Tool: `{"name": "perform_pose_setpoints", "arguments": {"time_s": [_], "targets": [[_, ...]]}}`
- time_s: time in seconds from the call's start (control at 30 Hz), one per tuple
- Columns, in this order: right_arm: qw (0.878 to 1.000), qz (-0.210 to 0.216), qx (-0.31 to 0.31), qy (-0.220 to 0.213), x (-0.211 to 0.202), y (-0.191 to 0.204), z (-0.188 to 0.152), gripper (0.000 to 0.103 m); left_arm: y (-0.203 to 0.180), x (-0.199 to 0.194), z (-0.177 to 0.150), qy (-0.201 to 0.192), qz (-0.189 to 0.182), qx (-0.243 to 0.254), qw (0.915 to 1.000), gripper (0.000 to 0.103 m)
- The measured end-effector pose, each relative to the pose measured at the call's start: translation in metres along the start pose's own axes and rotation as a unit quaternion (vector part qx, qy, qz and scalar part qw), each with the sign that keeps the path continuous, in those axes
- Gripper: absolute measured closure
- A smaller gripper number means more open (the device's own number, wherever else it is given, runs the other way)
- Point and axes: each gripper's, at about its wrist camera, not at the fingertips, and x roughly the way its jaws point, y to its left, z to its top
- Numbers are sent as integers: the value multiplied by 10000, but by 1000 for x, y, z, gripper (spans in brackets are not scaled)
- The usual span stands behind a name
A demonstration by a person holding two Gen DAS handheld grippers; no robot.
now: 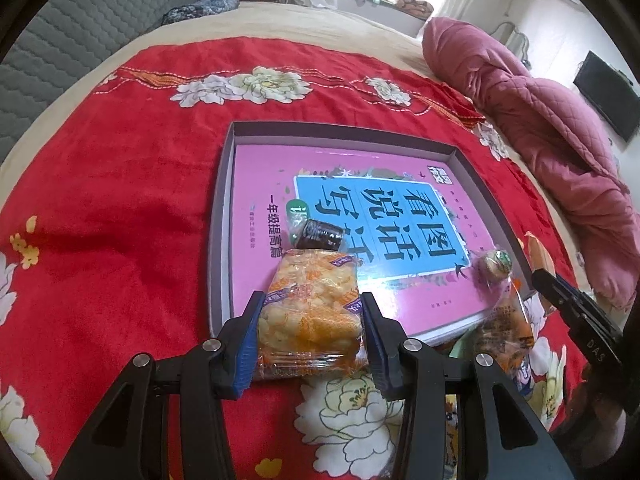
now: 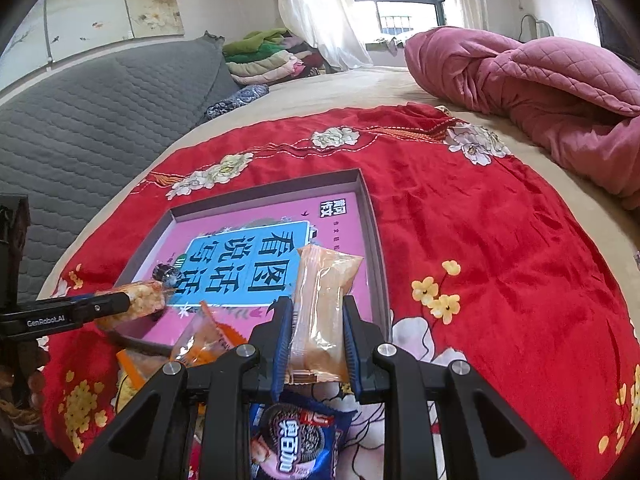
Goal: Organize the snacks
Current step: 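Carry the puffed-snack bag over the tray with the left gripper while the right gripper carries the pale bar there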
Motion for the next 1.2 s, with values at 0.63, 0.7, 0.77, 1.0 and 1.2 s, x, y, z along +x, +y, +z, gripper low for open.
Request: {"name": "perform_pose_setpoints", "arguments": {"time_s": [0.63,0.7,0.77,1.0,1.2], "targets": [[10000,-24,37,52,18,-4,5,78,-4,17,1,156,183,53,9997,55],[10000,-29,30,57,19,-4,5,79,-3,18,0,180,178,41,9997,55],[10000,-37,33,61,21,-4,6,78,-3,18,0,182,170,29,9997,55],[9999,-62,66,57,26,-5,8,78,-3,19,-1,208,149,19,9997,55],[9999,-87,98,92,29,-7,7,78,-2,18,-1,220,120,-11,9997,55]]}}
